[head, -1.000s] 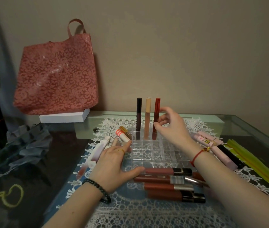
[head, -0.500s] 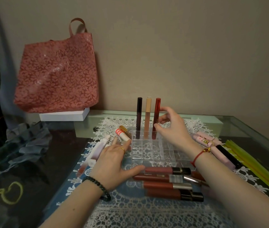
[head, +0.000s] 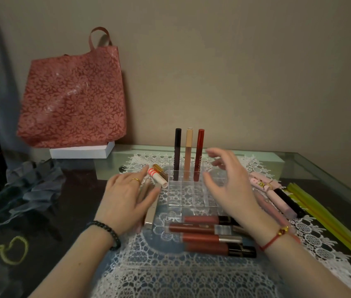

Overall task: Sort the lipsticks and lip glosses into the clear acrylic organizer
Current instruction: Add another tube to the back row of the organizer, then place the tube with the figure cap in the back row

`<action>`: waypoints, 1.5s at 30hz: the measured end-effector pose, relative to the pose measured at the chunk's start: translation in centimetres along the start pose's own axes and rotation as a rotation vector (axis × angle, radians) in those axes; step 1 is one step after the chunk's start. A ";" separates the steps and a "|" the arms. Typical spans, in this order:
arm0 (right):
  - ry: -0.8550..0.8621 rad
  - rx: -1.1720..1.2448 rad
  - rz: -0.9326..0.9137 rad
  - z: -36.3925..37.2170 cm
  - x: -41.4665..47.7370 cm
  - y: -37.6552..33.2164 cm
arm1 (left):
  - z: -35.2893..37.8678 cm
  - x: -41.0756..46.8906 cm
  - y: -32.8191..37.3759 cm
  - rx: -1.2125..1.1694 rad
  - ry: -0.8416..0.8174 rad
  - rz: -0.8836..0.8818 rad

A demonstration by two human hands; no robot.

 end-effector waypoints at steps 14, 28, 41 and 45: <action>-0.076 -0.016 0.035 -0.6 -3.1 0.6 | 1.3 -0.6 -6.1 0.155 -0.162 -0.205; -0.108 -0.044 0.035 -0.2 -3.2 0.6 | 3.4 0.3 -5.8 -0.030 -0.296 -0.202; -0.098 -0.031 0.016 -0.3 -3.3 0.3 | 3.9 0.3 -6.4 -0.184 -0.303 -0.329; -0.100 -0.035 0.009 -0.2 -3.3 0.3 | 4.0 0.8 -6.0 -0.113 -0.339 -0.293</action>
Point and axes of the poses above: each hand's wrist, its own x-axis towards the middle knuckle, its own z-axis out of the palm, y = z × x, the point moved 7 cm from there along x, towards the middle knuckle, and after that the axes turned 4 degrees about z, right-handed, at the moved point
